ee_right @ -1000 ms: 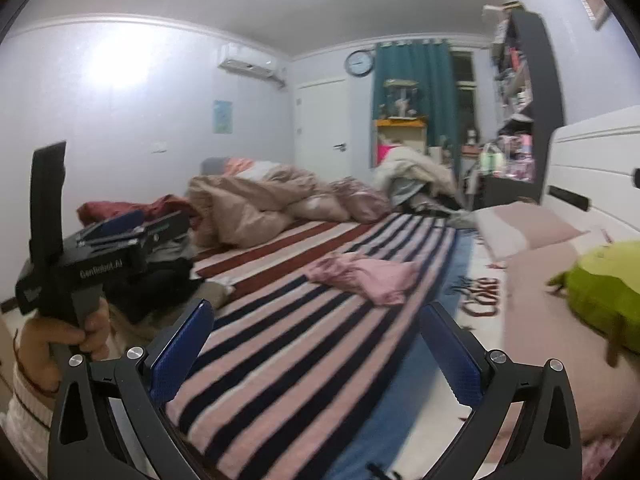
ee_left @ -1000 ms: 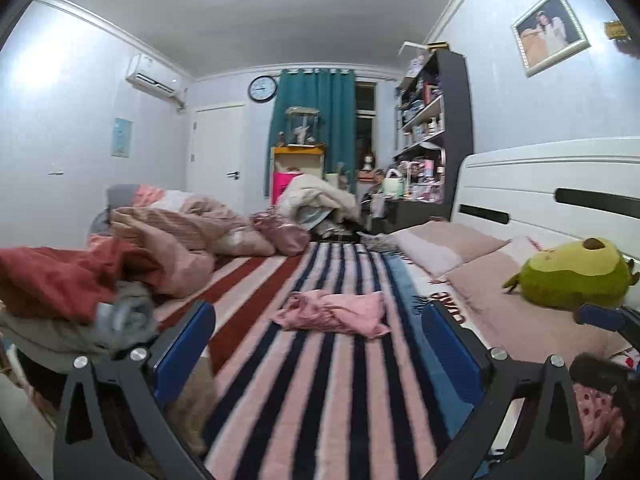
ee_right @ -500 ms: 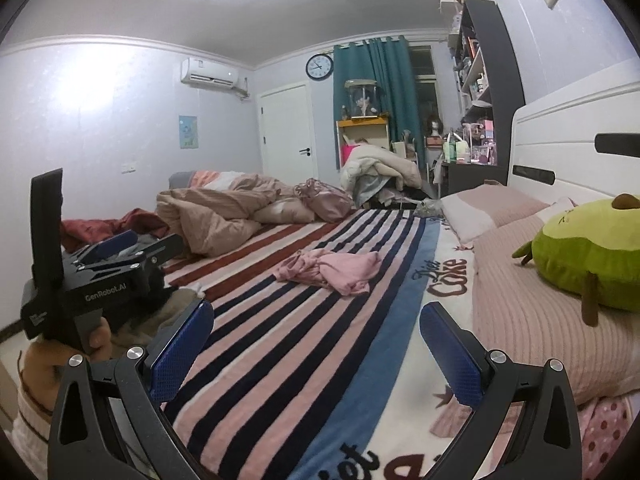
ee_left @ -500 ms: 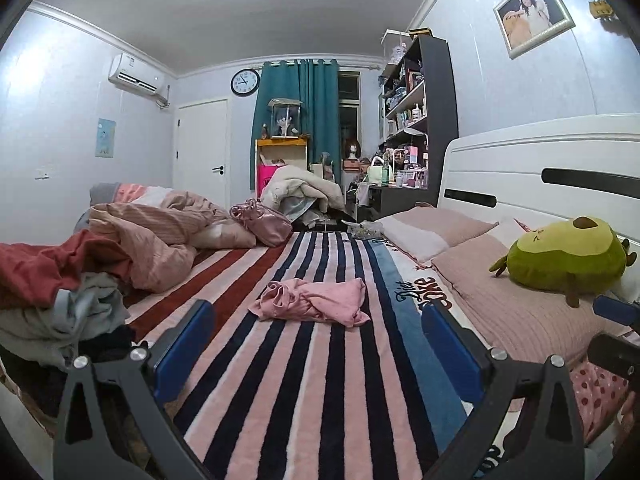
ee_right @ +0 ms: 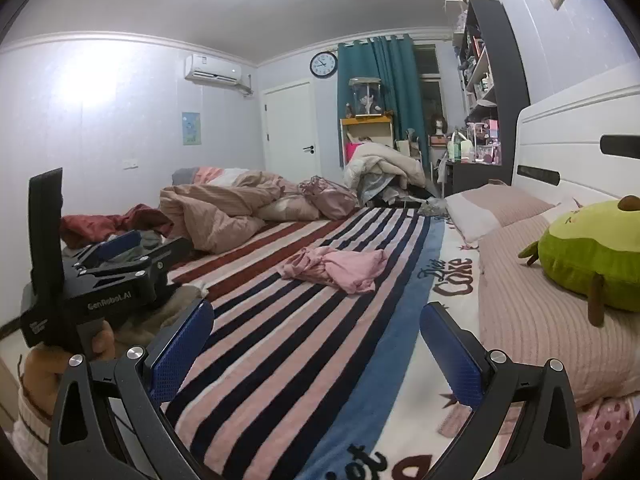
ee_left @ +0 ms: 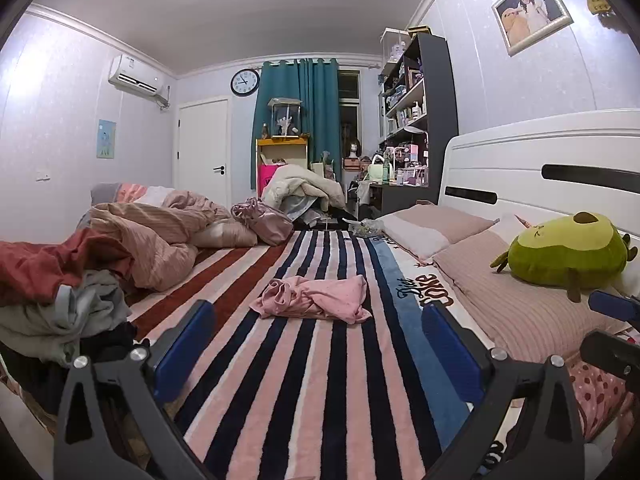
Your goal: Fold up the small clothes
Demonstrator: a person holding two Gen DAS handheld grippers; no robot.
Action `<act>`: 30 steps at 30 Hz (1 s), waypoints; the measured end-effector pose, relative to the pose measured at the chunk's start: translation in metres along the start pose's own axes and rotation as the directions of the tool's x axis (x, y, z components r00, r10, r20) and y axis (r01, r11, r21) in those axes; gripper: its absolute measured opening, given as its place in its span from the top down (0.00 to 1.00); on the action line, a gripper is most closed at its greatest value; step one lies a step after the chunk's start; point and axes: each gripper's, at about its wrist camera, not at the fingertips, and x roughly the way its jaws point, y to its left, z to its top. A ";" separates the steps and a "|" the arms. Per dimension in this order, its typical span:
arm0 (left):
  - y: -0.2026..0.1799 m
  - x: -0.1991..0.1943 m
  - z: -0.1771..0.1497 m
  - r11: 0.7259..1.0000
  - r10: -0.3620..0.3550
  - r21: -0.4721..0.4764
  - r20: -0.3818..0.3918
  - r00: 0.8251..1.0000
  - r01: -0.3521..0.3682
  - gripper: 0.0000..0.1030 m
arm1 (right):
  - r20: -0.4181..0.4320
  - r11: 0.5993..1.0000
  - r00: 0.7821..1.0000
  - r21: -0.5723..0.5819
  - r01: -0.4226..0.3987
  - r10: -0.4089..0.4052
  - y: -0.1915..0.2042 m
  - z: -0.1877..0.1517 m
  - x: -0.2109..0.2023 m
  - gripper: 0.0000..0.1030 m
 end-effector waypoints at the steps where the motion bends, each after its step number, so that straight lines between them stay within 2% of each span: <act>1: 0.001 -0.001 0.000 1.000 -0.001 -0.001 0.004 1.000 0.001 0.01 | 0.001 1.000 1.000 0.000 -0.001 0.001 0.001 0.000 0.000 0.00; 17: -0.005 -0.004 -0.007 1.000 -0.024 0.009 -0.006 1.000 0.025 0.01 | 0.024 0.999 0.999 0.006 0.049 -0.049 -0.001 -0.004 -0.017 0.00; 30: -0.007 -0.011 -0.007 1.000 -0.003 0.021 0.010 1.000 0.002 0.01 | 0.023 0.997 0.998 0.036 0.062 -0.063 -0.010 -0.008 -0.022 0.00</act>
